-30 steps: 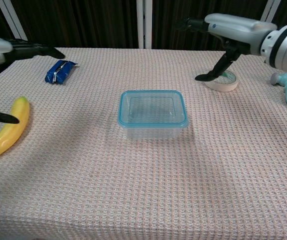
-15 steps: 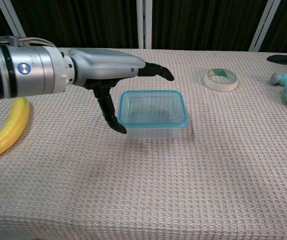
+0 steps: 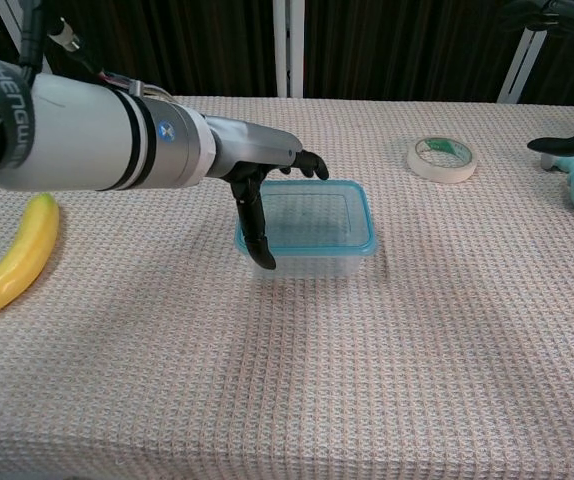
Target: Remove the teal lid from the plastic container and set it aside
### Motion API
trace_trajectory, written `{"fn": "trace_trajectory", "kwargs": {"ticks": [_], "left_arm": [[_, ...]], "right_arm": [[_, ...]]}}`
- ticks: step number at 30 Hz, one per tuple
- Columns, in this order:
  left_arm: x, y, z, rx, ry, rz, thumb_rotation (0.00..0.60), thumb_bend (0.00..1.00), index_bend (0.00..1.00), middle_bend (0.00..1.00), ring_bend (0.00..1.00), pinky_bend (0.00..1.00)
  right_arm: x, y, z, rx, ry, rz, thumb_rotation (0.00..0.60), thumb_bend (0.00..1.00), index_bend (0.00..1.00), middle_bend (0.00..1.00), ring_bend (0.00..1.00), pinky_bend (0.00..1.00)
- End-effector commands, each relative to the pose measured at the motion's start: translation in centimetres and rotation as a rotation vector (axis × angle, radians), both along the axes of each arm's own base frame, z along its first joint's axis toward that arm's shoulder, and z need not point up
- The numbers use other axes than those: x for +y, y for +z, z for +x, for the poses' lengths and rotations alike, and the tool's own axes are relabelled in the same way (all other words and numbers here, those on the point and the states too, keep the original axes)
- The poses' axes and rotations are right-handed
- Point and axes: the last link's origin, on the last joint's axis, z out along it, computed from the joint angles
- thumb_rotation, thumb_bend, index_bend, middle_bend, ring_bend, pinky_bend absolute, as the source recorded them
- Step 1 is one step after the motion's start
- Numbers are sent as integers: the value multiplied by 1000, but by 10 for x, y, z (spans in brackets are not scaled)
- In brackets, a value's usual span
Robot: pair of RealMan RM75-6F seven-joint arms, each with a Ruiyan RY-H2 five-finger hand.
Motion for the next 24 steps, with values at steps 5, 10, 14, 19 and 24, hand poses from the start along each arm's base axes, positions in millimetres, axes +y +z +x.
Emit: {"fn": "trace_trajectory", "kwargs": {"ticks": [5,10,14,19,24], "left_arm": [[5,1,9,26,40,57,600,0,0,0,0,0],[8,0,7,16,83,53,600,0,0,0,0,0],[8,-2,7,15,102,39,600,0,0,0,0,0],[7,-5,9,15,126,36,600,0,0,0,0,0],[11,-6,8,22,158,55,600,0,0,0,0,17]], "right_arm": [[-1,-1,-1,-2,3,4,600,115,0,81,0,0],[-1,-3,-2,-6,1,11,600,115,0,84,0,0],[-2,-3,-4,-4,-1,13,600,114,0,84,0,0],[-2,-4,-6,-4,-5,21,600,115,0,84,0,0],[-1,-5,-7,4,-7,31,600,115,0,85,0,0]]}}
